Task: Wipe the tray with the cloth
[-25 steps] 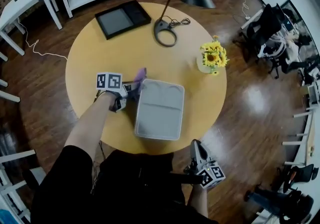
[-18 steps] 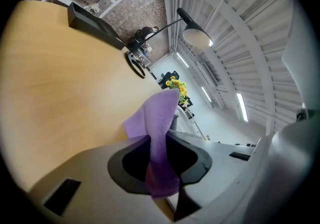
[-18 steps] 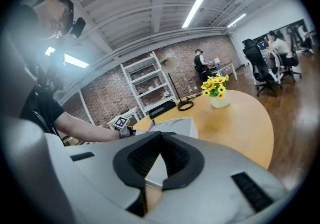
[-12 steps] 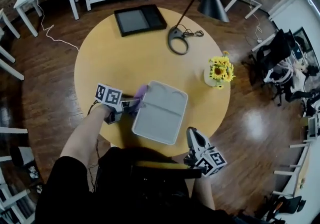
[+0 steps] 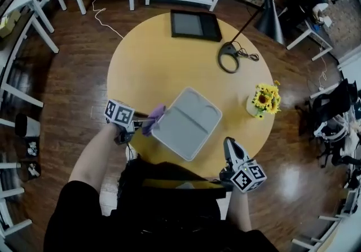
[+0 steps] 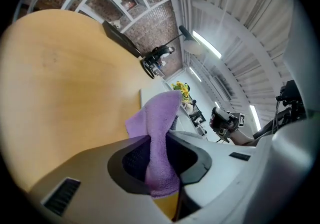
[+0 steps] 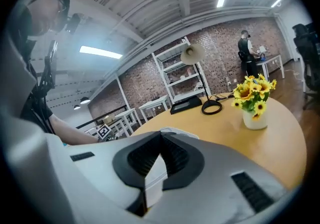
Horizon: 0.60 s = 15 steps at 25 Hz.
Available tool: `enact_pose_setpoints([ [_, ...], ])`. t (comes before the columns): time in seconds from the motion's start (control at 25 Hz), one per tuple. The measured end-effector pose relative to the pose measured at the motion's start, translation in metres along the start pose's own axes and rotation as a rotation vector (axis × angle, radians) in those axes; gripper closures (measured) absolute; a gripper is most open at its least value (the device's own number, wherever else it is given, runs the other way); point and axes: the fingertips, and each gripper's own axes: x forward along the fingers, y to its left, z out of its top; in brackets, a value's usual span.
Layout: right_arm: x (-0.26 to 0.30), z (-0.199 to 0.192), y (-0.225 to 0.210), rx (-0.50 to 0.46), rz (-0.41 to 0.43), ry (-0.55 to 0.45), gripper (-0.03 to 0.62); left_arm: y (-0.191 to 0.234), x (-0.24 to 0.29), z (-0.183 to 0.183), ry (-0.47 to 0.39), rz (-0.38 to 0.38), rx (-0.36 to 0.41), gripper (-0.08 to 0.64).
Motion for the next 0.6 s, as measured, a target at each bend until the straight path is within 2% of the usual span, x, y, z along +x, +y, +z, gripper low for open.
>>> enact_pose_setpoints([
  [0.12,0.015,-0.005,0.019,-0.005,0.072,0.015,0.589,0.001,-0.023,-0.015,-0.109,0.039,-0.055,0.489],
  [0.24,0.028,-0.002,0.041,-0.027,0.157,0.02,0.589,0.003,-0.044,-0.021,-0.265,0.08,-0.133,0.489],
  [0.36,0.029,-0.001,0.041,-0.027,0.208,0.026,0.589,0.004,-0.053,-0.027,-0.438,0.13,-0.215,0.489],
  [0.44,0.027,-0.005,0.034,-0.033,0.242,0.041,0.589,0.002,-0.056,-0.03,-0.534,0.167,-0.231,0.489],
  [0.52,0.035,-0.009,0.026,-0.083,0.28,0.077,0.589,0.001,-0.062,-0.028,-0.601,0.213,-0.233,0.489],
  [0.6,0.047,-0.01,0.019,-0.17,0.314,0.135,0.589,0.002,-0.071,-0.032,-0.669,0.267,-0.277,0.491],
])
